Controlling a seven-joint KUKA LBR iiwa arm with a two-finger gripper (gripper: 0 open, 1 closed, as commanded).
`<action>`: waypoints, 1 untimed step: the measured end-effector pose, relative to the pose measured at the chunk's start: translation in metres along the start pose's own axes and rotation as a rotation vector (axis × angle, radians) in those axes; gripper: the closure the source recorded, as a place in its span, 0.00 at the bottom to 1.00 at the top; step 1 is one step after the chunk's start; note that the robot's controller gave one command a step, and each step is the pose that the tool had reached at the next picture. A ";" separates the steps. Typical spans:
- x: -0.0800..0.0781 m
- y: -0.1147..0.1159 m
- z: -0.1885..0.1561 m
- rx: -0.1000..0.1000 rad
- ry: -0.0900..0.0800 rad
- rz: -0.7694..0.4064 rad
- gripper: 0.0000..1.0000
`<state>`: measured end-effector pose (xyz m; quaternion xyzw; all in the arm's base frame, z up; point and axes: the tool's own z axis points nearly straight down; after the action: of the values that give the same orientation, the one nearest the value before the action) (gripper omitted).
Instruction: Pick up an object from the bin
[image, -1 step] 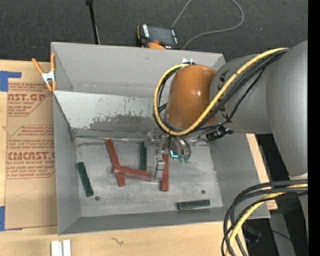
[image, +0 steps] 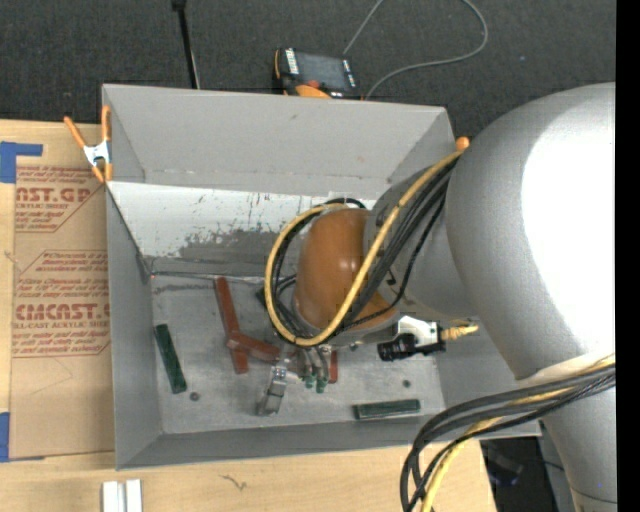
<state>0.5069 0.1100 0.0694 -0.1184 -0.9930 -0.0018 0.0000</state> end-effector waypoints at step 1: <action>-0.001 -0.002 0.000 0.003 0.000 0.003 1.00</action>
Offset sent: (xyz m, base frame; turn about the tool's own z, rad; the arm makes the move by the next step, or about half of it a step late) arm 0.0000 0.0000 0.0000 0.0000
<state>0.5073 0.1075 0.0695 -0.1200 -0.9928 -0.0005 0.0001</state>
